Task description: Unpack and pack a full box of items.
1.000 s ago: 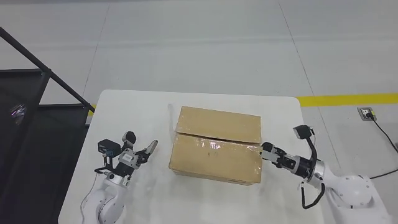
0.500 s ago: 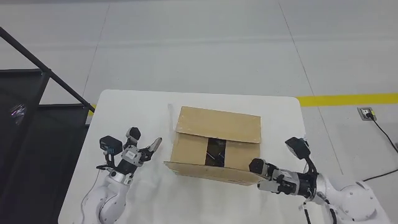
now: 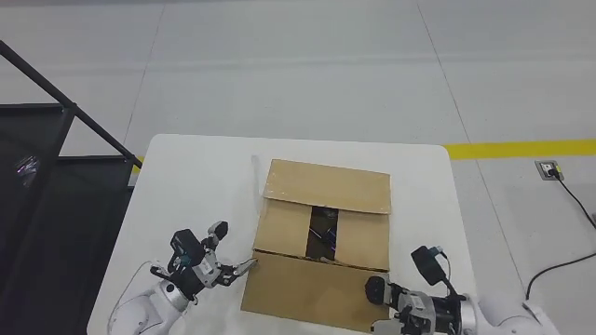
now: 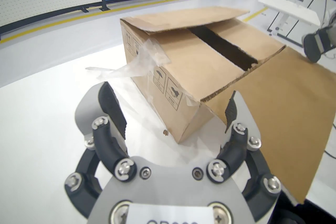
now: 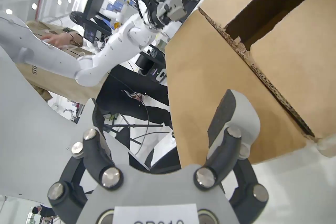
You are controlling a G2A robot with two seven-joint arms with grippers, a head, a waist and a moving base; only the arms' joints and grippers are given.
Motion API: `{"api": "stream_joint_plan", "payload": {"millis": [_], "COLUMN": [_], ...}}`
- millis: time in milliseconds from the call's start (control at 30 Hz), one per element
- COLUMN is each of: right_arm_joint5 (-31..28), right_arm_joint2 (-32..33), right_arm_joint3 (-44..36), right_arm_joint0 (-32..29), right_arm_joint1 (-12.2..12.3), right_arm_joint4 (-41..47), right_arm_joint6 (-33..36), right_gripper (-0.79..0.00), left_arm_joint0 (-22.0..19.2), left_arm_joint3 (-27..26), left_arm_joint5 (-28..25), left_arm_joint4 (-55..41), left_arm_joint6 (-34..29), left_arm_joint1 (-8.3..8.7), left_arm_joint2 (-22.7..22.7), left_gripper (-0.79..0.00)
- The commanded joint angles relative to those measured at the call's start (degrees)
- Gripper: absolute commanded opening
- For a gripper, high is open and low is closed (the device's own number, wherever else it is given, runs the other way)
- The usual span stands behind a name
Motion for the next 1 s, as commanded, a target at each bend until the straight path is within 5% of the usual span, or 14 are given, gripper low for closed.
{"api": "stream_joint_plan", "payload": {"millis": [0,167,433,600,967], "right_arm_joint5": [2.98,13.36,13.36,21.23,34.3], "right_arm_joint2": [-1.24,-2.52,-2.52,-5.39,-8.31], "right_arm_joint3": [-0.24,-0.4,-0.4,1.11,8.86], "right_arm_joint0": [1.32,4.63,4.63,7.18,15.41], "right_arm_joint1": [-0.24,-0.68,-0.68,-1.46,-2.43], "right_arm_joint4": [4.52,14.02,14.02,13.74,14.83], "right_arm_joint6": [-2.32,-7.13,-7.13,-14.29,-16.93], "right_gripper": [0.0,0.0,0.0,0.0,0.0], "left_arm_joint0": [-0.22,-0.62,-0.93,-0.93,-0.93], "left_arm_joint3": [0.51,1.49,2.02,2.02,2.02], "left_arm_joint5": [-0.02,-0.08,0.35,0.35,0.35], "left_arm_joint4": [1.97,3.79,2.23,2.23,2.23], "left_arm_joint6": [-0.06,0.45,0.34,0.34,0.34], "left_arm_joint1": [0.1,0.3,0.38,0.38,0.38], "left_arm_joint2": [0.78,1.77,2.1,2.1,2.1], "left_gripper": [0.0,0.0,0.0,0.0,0.0]}}
